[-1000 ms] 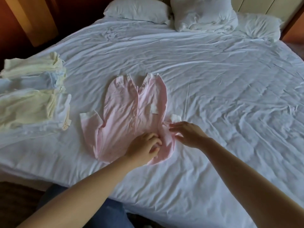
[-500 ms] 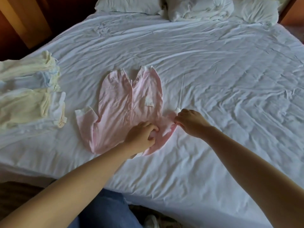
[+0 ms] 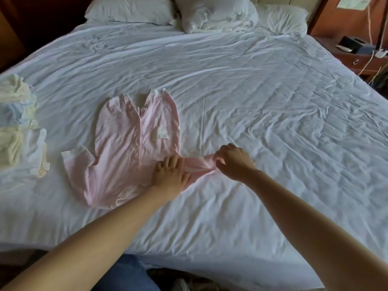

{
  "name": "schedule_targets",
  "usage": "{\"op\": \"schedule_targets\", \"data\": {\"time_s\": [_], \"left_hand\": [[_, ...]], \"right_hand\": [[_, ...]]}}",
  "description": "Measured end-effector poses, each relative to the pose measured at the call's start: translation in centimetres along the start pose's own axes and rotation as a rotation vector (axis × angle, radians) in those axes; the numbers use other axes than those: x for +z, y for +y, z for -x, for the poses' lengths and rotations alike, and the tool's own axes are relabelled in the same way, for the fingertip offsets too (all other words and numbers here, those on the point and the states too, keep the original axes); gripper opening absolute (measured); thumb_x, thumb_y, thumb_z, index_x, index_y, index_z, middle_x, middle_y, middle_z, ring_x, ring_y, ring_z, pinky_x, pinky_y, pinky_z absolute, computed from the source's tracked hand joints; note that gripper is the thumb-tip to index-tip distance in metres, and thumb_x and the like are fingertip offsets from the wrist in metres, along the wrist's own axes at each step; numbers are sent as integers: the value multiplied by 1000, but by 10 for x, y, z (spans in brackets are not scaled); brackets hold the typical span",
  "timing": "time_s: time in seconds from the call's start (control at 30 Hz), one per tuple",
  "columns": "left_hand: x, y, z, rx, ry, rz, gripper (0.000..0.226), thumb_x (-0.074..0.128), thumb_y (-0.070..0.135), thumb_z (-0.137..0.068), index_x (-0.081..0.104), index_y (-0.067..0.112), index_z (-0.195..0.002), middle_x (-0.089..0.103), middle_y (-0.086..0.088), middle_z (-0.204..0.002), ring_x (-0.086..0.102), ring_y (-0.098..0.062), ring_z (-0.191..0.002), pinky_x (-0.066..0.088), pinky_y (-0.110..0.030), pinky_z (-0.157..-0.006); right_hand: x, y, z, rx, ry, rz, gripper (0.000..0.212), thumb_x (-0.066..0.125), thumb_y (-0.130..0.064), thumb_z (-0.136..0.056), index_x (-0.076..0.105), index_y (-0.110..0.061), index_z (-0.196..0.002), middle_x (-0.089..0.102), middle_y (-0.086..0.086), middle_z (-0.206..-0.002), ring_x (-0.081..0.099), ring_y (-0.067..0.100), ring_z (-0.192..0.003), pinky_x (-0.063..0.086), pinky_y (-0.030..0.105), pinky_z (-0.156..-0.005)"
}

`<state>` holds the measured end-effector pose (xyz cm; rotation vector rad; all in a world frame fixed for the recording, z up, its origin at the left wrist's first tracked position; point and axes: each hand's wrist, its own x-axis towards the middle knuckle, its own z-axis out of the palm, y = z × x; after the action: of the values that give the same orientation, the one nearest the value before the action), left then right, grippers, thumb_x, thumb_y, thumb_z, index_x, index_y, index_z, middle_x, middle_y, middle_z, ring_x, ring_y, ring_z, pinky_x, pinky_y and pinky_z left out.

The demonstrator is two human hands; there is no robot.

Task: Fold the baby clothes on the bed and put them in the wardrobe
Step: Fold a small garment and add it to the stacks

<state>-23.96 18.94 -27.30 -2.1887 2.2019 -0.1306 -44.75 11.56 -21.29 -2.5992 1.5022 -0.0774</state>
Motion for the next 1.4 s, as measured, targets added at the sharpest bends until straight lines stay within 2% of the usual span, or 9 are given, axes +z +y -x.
{"op": "schedule_targets", "data": {"time_s": [0.17, 0.33, 0.43, 0.6, 0.8, 1.0, 1.17, 1.27, 1.4], "left_hand": [[10, 3, 7, -27, 40, 128, 72, 28, 58, -81, 62, 12, -125, 61, -6, -126, 63, -28, -100, 49, -38, -82], [9, 8, 9, -20, -29, 148, 104, 6, 74, -74, 29, 9, -151, 24, -11, -160, 32, -30, -142, 25, -43, -114], [12, 12, 8, -19, 63, 207, 114, 21, 86, -69, 42, 4, -145, 35, -17, -154, 36, -33, -141, 31, -48, -112], [4, 5, 1, 5, -168, 303, 125, 19, 95, -55, 14, 17, -153, 8, -6, -163, 2, -21, -150, 8, -42, -121], [-27, -36, -3, -198, -253, 1263, 59, 28, 58, -100, 62, 14, -118, 63, 1, -118, 56, -18, -118, 38, -31, -98], [-45, -97, 20, -574, -309, 1857, 69, 26, 74, -91, 56, 21, -124, 68, -14, -115, 67, -28, -103, 55, -40, -85], [-29, -131, 32, -735, -185, 1658, 59, 73, 55, -75, 64, 15, -117, 66, -15, -119, 64, -29, -107, 50, -42, -98], [-14, -138, 32, -682, 3, 1414, 44, 76, 17, -76, 65, 1, -115, 65, -22, -118, 63, -22, -102, 46, -27, -92], [-15, -139, 40, -619, 185, 1070, 26, 70, 16, -83, 69, 18, -109, 68, 6, -104, 60, -10, -92, 36, -5, -73]], "right_hand": [[14, 6, -7, 182, -59, -61, 49, 54, -30, -92, 46, -25, -140, 49, 3, -137, 39, 24, -130, 33, 37, -104], [9, 13, -13, 361, -18, -231, 21, 59, -31, -81, 66, -21, -98, 61, 2, -99, 58, 23, -95, 48, 32, -75], [-2, 15, -18, 475, 76, -543, 10, 62, -20, -76, 58, -12, -78, 53, 1, -71, 52, 20, -69, 41, 28, -59], [-28, -12, -15, 515, 57, -952, 7, 57, -14, -82, 61, -12, -88, 65, 4, -70, 62, 16, -49, 50, 25, -45], [-50, -84, -30, 416, 40, -1070, 6, 59, -14, -82, 62, -10, -85, 65, 3, -66, 62, 14, -46, 45, 20, -44], [-33, -167, -40, 273, -195, -1120, 19, 63, -24, -89, 63, -6, -95, 66, 13, -72, 61, 18, -52, 46, 21, -48], [-2, -184, -38, 203, -164, -1051, 21, 55, -28, -95, 67, -11, -95, 71, 7, -73, 59, 20, -54, 45, 27, -48], [23, -169, -37, 162, 147, -717, 15, 54, -18, -89, 69, -21, -91, 74, -1, -85, 67, 19, -76, 54, 36, -71], [43, -158, -26, -8, 164, -431, 30, 53, -11, -87, 70, -22, -110, 67, -5, -117, 59, 15, -110, 47, 30, -94]]}}
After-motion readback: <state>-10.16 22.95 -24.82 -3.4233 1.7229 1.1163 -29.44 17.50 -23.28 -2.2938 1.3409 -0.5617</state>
